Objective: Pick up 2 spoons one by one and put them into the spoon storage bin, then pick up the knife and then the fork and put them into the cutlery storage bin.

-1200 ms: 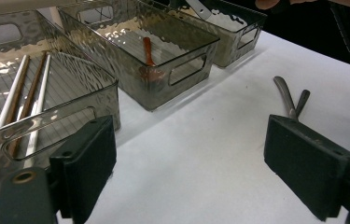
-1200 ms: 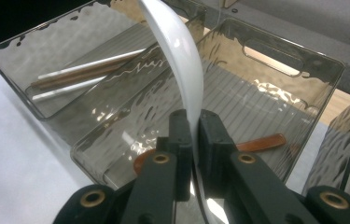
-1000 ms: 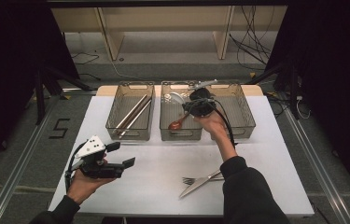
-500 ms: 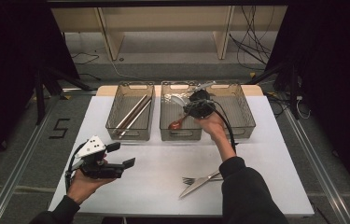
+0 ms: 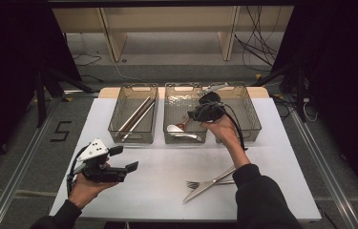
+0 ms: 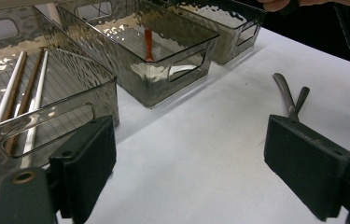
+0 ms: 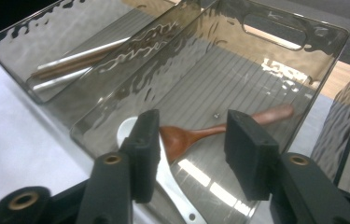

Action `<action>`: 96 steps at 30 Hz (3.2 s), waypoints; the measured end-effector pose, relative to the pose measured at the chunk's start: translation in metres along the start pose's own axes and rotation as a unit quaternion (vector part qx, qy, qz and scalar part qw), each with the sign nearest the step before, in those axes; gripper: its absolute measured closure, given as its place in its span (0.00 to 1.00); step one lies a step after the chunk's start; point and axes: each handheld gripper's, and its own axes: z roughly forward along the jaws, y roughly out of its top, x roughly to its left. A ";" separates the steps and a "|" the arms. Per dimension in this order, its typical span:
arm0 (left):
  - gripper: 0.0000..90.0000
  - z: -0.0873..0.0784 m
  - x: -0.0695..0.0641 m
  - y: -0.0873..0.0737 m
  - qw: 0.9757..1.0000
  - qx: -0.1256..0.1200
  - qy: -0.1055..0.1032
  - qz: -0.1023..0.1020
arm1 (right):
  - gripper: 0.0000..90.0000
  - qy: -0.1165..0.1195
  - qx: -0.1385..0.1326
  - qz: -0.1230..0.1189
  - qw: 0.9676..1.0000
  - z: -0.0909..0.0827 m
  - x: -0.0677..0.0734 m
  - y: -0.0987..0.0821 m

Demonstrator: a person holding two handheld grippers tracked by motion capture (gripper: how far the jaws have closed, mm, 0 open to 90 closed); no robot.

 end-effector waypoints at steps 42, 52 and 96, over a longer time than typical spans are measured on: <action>0.18 0.001 -0.001 0.000 1.000 0.000 0.003 0.003 | 0.45 0.022 0.050 -0.026 0.998 -0.073 0.000 -0.108; 0.18 0.001 -0.001 0.000 1.000 0.000 0.003 0.003 | 0.57 0.003 0.073 -0.009 0.997 -0.074 -0.013 -0.128; 0.18 0.002 -0.001 0.002 1.000 0.000 0.006 0.001 | 1.00 0.000 0.160 -0.062 0.985 -0.046 -0.017 -0.149</action>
